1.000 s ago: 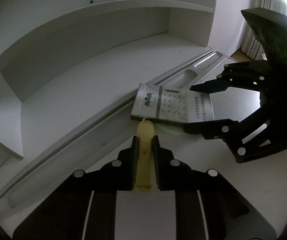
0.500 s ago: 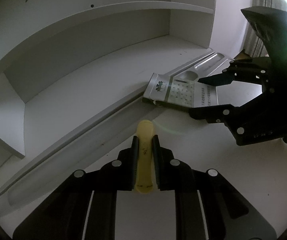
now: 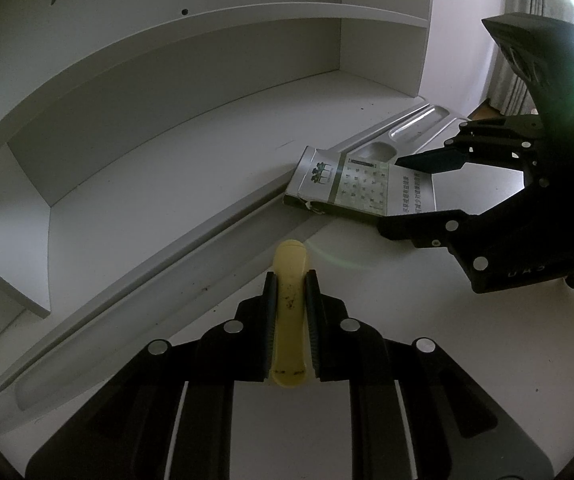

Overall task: Collect trash
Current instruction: 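Hold the yellow stick in left gripper while right gripper grasps white cigarette box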

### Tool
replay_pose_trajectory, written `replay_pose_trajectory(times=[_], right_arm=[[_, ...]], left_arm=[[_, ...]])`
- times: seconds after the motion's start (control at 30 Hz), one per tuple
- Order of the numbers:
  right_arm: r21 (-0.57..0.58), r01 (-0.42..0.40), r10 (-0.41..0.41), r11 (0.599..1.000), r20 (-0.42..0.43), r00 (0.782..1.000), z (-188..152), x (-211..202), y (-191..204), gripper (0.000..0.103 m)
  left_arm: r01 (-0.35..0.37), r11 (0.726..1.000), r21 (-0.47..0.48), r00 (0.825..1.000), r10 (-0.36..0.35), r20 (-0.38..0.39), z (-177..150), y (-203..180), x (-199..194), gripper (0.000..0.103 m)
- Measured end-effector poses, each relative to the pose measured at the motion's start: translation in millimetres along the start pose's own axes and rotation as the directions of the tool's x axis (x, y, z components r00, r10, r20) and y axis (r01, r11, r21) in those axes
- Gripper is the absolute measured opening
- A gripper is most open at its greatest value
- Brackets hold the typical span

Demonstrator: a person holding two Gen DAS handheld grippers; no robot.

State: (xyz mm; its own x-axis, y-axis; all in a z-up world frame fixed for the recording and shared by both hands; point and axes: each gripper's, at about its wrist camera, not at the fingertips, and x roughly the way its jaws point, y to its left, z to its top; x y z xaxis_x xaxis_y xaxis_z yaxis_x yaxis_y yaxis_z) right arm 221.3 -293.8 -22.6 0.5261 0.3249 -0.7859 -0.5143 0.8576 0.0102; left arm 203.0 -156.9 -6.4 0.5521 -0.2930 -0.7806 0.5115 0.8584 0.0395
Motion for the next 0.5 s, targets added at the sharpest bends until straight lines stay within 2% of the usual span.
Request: replay_pose_trajectory(times=[0.23,0.33,0.4,0.5], right_arm=[[0.0,0.0,0.0,1.0,0.001,1.0,-0.2,-0.2,-0.1,0.058],[-0.005,0.007,-0.007,1.0,0.001,1.0,1.5,-2.1,0.7,0.057],[0.011,0.009,-0.009,1.0,0.02,1.0,2.9,-12.7,-1.3,0.057],[0.046,0.0,-0.003,0.999,0.06,0.998,-7.7,-44.5,-5.5,0.057]], left_arm=[[-0.005,1.0,0.0,1.0,0.005,0.001,0.0,1.3,0.3,0.013],[-0.032,0.999,-0.012,0.999,0.032,-0.008,-2.3,6.8,-2.9,0.013],[-0.046,0.999,-0.022,0.999,0.045,-0.017,0.9,4.4,-5.5,0.013],[-0.036,0.999,-0.027,0.999,0.036,0.012,5.6,-7.5,-25.7,0.013]])
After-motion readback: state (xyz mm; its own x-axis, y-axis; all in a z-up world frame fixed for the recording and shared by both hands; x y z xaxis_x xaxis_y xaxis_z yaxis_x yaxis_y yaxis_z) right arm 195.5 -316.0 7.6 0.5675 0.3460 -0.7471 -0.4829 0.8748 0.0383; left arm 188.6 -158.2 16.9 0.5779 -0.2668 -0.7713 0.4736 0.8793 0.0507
